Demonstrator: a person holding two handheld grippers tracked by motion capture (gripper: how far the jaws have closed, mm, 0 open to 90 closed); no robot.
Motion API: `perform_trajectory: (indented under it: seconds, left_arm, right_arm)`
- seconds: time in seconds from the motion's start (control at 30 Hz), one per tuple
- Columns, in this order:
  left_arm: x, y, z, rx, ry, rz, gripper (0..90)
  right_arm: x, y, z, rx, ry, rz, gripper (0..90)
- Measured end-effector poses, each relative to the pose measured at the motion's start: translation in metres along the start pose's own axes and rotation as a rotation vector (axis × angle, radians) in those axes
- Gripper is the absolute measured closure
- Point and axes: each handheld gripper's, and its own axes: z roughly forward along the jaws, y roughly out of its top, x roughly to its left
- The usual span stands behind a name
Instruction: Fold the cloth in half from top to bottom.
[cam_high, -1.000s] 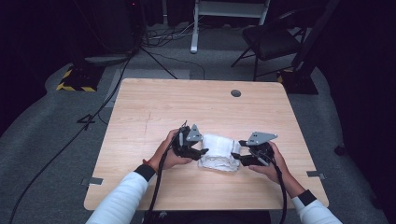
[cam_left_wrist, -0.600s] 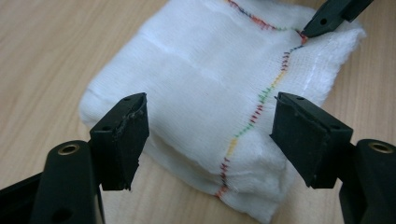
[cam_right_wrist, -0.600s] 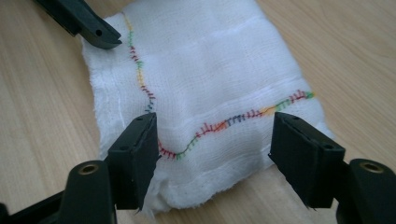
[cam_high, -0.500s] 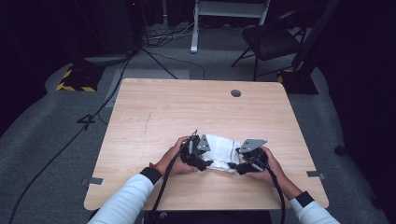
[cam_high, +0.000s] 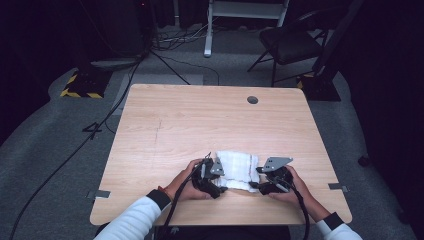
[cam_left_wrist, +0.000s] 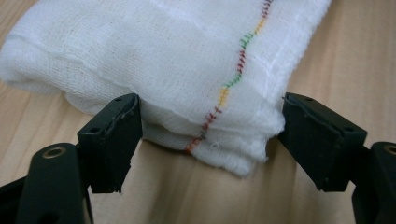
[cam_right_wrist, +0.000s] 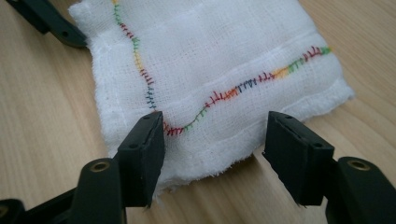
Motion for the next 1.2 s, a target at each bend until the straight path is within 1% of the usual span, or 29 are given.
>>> perform_trajectory:
  seconds: [0.1, 0.17, 0.23, 0.27, 0.33, 0.4, 0.47, 0.5, 0.53, 0.57, 0.6, 0.67, 0.77, 0.87, 0.9, 0.93, 1.0, 1.1, 1.13, 1.2]
  left_arm:
    - [-0.005, -0.005, -0.004, -0.008, -0.014, -0.018, 21.9]
    - [-0.007, -0.011, -0.009, -0.005, -0.002, -0.019, 20.5]
    - [-0.007, -0.017, -0.016, -0.017, -0.005, -0.033, 20.0]
    - [-0.007, -0.02, -0.019, -0.032, -0.001, -0.041, 19.5]
    - [-0.005, -0.028, -0.028, -0.046, 0.006, -0.062, 18.5]
    - [-0.001, -0.036, -0.037, -0.052, 0.024, -0.07, 18.1]
    - [0.004, -0.046, -0.047, -0.047, 0.032, -0.075, 16.2]
    - [0.006, -0.05, -0.05, -0.044, 0.045, -0.076, 16.3]
    - [0.009, -0.057, -0.055, -0.044, 0.066, -0.092, 16.3]
    - [0.011, -0.062, -0.058, -0.048, 0.073, -0.113, 16.4]
    - [0.013, -0.067, -0.061, -0.042, 0.076, -0.119, 16.3]
    - [0.017, -0.079, -0.067, -0.025, 0.099, -0.124, 16.3]
    - [0.021, -0.092, -0.074, -0.005, 0.121, -0.128, 19.8]
    - [0.025, -0.103, -0.08, -0.002, 0.141, -0.153, 18.2]
    - [0.028, -0.108, -0.082, 0.0, 0.154, -0.173, 17.6]
    - [0.029, -0.111, -0.083, 0.0, 0.157, -0.184, 17.3]
    - [0.032, -0.115, -0.084, -0.007, 0.154, -0.206, 16.8]
    - [0.037, -0.118, -0.084, -0.016, 0.133, -0.237, 16.3]
    - [0.039, -0.12, -0.084, -0.022, 0.121, -0.253, 15.8]
    - [0.04, -0.121, -0.083, -0.029, 0.125, -0.257, 15.5]
  right_arm:
    - [0.001, -0.006, -0.005, -0.002, -0.004, 0.009, 37.8]
    - [0.002, -0.01, -0.009, 0.001, -0.012, 0.016, 36.8]
    - [0.002, -0.013, -0.012, 0.003, -0.023, 0.019, 35.2]
    - [0.002, -0.014, -0.014, 0.003, -0.03, 0.018, 35.0]
    - [0.003, -0.014, -0.017, -0.004, -0.041, 0.018, 34.3]
    - [0.005, -0.013, -0.02, -0.019, -0.045, 0.011, 32.7]
    - [0.006, -0.01, -0.022, -0.043, -0.045, 0.007, 31.4]
    - [0.007, -0.008, -0.021, -0.05, -0.046, 0.009, 30.3]
    - [0.008, -0.007, -0.02, -0.05, -0.042, 0.011, 29.9]
    - [0.009, -0.006, -0.018, -0.047, -0.041, 0.009, 29.6]
    - [0.011, -0.004, -0.016, -0.045, -0.037, 0.007, 29.5]
    - [0.012, -0.002, -0.01, -0.037, -0.024, 0.011, 29.3]
    - [0.012, 0.0, 0.0, -0.026, -0.013, 0.024, 27.6]
    - [0.007, 0.002, 0.006, -0.029, 0.009, 0.059, 26.1]
    - [0.006, 0.002, 0.007, -0.027, 0.016, 0.062, 25.5]
    - [0.003, 0.003, 0.009, -0.019, 0.027, 0.072, 25.0]
    - [0.0, 0.005, 0.012, -0.019, 0.024, 0.073, 25.2]
    - [-0.005, 0.011, 0.018, -0.018, 0.009, 0.078, 25.2]
    - [-0.007, 0.013, 0.02, -0.02, 0.004, 0.075, 25.2]
    - [-0.013, 0.018, 0.026, -0.02, 0.009, 0.071, 25.4]
